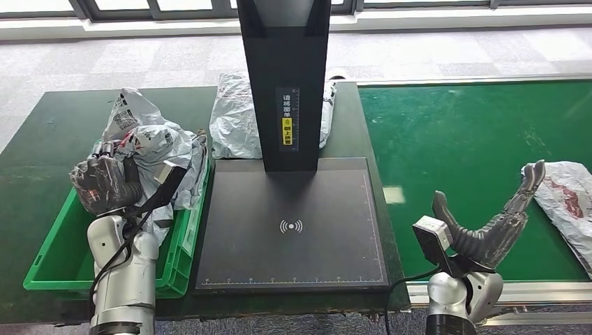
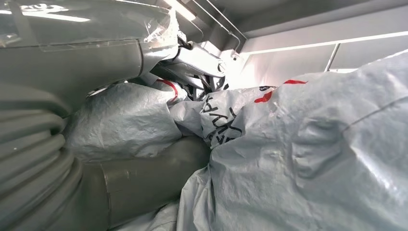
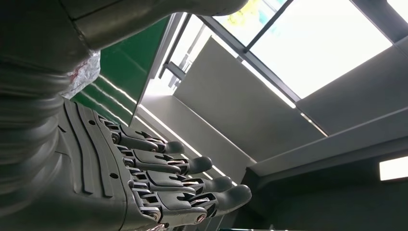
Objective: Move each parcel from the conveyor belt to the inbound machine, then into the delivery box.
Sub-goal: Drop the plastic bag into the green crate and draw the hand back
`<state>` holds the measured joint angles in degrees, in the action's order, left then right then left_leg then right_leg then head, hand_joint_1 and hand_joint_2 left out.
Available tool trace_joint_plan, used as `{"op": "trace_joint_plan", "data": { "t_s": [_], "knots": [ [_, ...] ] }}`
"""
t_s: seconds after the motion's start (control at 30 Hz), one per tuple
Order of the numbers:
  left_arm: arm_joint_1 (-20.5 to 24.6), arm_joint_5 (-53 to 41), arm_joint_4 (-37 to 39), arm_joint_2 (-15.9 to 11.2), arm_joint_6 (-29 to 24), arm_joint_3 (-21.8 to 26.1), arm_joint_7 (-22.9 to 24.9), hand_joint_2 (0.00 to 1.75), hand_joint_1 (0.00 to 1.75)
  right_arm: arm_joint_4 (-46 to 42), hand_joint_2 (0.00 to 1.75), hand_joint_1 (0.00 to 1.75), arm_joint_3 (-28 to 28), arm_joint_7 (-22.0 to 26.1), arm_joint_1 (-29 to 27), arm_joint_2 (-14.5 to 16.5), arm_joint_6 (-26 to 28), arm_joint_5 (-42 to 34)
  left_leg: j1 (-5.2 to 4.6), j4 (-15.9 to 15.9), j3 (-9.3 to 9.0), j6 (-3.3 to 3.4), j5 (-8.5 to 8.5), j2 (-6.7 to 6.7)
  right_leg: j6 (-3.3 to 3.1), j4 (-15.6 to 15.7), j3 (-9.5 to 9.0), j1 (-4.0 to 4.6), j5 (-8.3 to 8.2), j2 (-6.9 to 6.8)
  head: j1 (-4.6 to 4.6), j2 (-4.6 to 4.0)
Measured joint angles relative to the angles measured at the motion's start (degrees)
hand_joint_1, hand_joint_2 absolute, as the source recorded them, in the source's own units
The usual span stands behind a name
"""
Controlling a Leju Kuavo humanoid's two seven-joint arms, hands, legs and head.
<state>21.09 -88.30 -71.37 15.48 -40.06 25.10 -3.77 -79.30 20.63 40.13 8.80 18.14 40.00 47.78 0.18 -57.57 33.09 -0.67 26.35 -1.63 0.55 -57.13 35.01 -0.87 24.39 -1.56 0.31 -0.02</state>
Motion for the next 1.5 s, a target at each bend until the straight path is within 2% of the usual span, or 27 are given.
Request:
{"op": "trace_joint_plan", "data": {
  "t_s": [0.07, 0.17, 0.2, 0.33, 0.43, 0.53, 0.63, 0.73, 0.83, 0.9, 1.0, 1.1, 1.23, 1.5],
  "knots": [
    [0.0, 0.0, 0.4, 0.0, 0.0, 0.0, 1.2, 1.75, 1.69, 0.4, 1.75, 0.0, 0.0, 0.0, 0.0, 0.0, 0.0, 0.0, 0.0, 0.0, 0.0, 0.0, 0.0, 0.01, 0.0, 0.0, 0.0, 0.0, 0.0, 0.0, -0.01, 0.01],
    [0.0, 0.0, 0.6, -0.2, -0.1, 0.2, 2.8, 1.75, 0.38, 1.0, 1.75, 0.0, 0.0, 0.0, 0.1, 0.0, 0.0, 0.2, 0.0, 0.0, 0.0, 0.0, 0.0, 0.01, 0.0, 0.0, 0.0, 0.0, 0.0, 0.0, -0.01, 0.02],
    [0.0, 0.1, 0.7, -0.3, -0.1, 0.4, 3.0, 1.75, 0.0, 1.1, 1.75, 0.0, 0.0, 0.0, 0.1, 0.0, 0.0, 0.2, 0.0, 0.0, 0.0, 0.0, 0.0, 0.01, 0.0, 0.0, 0.0, 0.01, 0.0, 0.0, -0.01, 0.02],
    [0.0, 0.8, 0.2, -0.3, -0.1, 1.7, 0.7, 1.75, 0.0, 1.4, 1.75, 0.0, 0.0, 0.0, 0.1, 0.0, 0.0, 0.8, 0.0, 0.0, -0.01, -0.01, -0.01, 0.01, 0.0, 0.0, 0.01, 0.02, 0.0, 0.0, -0.01, 0.02],
    [0.2, 3.6, -1.3, 0.6, -0.1, 3.2, -4.8, 1.75, 0.0, 1.5, 1.75, 0.0, 0.1, -0.1, 0.1, 0.0, 0.0, 1.2, 0.01, 0.0, 0.0, -0.01, -0.01, 0.01, 0.0, 0.0, 0.01, 0.01, 0.0, 0.0, -0.01, 0.01],
    [0.9, 11.5, -3.2, 1.9, -0.1, 6.4, -14.8, 1.75, 0.0, 1.5, 1.75, 0.0, 0.3, -0.6, 0.0, 0.0, 0.0, 1.9, 0.01, 0.0, 0.0, -0.01, -0.01, 0.0, 0.0, 0.0, 0.01, 0.01, 0.0, 0.01, 0.0, 0.01],
    [1.9, 23.4, -4.3, 2.6, -0.1, 10.0, -26.0, 1.75, 0.0, 1.8, 1.75, 0.0, 1.5, -1.3, 0.1, 0.0, 0.0, 2.9, 0.01, 0.0, 0.0, -0.01, 0.0, 0.0, 0.0, 0.0, 0.01, 0.01, 0.0, 0.01, 0.0, 0.02],
    [2.5, 32.9, -4.7, 3.0, -0.1, 12.7, -32.3, 1.75, 0.0, 2.5, 1.75, 0.0, 3.5, -1.1, 0.5, 0.0, 0.0, 3.6, 0.01, 0.0, 0.0, -0.01, -0.01, 0.01, 0.0, 0.0, 0.01, 0.01, 0.0, 0.0, -0.01, 0.0],
    [2.4, 41.2, -5.2, 3.5, -0.1, 13.3, -33.3, 1.75, 0.0, 3.4, 1.75, 0.0, 5.6, -0.9, 1.2, 0.0, 0.0, 4.6, 0.01, 0.0, -0.01, -0.01, -0.01, 0.01, 0.0, 0.0, 0.01, 0.02, 0.0, 0.01, -0.02, 0.01],
    [1.5, 49.1, -5.8, 3.9, -0.1, 11.8, -33.4, 1.75, 0.0, 4.1, 1.75, 0.0, 7.3, -0.9, 1.7, 0.0, 0.0, 5.4, 0.01, 0.0, -0.01, -0.01, -0.01, 0.01, 0.0, 0.0, 0.01, 0.01, 0.0, 0.0, -0.02, 0.0],
    [-1.0, 62.7, -7.4, 4.4, 1.3, 5.8, -33.4, 1.75, 0.0, 5.6, 1.75, 0.0, 10.6, -1.2, 3.1, 0.0, 0.0, 7.8, 0.0, 0.0, 0.0, 0.0, 0.0, 0.02, 0.01, 0.0, 0.0, 0.0, 0.0, 0.0, -0.01, 0.0],
    [-3.4, 72.8, -9.5, 4.6, 6.7, -1.3, -33.4, 1.75, 0.0, 8.3, 1.75, 0.0, 14.4, -2.0, 4.9, -0.6, 0.0, 10.8, 0.0, 0.0, 0.02, 0.04, 0.03, 0.05, 0.02, 0.1, -0.03, -0.01, -0.01, -0.03, -0.01, 0.01],
    [-4.6, 76.8, -11.0, 4.4, 13.1, -7.3, -33.4, 1.75, 0.0, 12.9, 1.75, 0.0, 19.4, -3.6, 7.3, -2.4, 0.0, 14.9, -0.02, 0.0, 0.04, 0.06, 0.04, 0.08, 0.03, 0.1, -0.05, -0.03, -0.02, -0.07, -0.02, 0.01],
    [-5.2, 76.9, -11.9, 4.1, 13.4, -11.0, -33.4, 1.75, 0.0, 18.6, 1.75, 0.0, 24.0, -4.1, 9.9, -4.8, 0.0, 17.1, -0.01, 0.0, 0.03, 0.06, 0.04, 0.06, 0.03, 0.0, -0.05, 0.0, -0.02, -0.05, -0.02, 0.0]
  ]
}}
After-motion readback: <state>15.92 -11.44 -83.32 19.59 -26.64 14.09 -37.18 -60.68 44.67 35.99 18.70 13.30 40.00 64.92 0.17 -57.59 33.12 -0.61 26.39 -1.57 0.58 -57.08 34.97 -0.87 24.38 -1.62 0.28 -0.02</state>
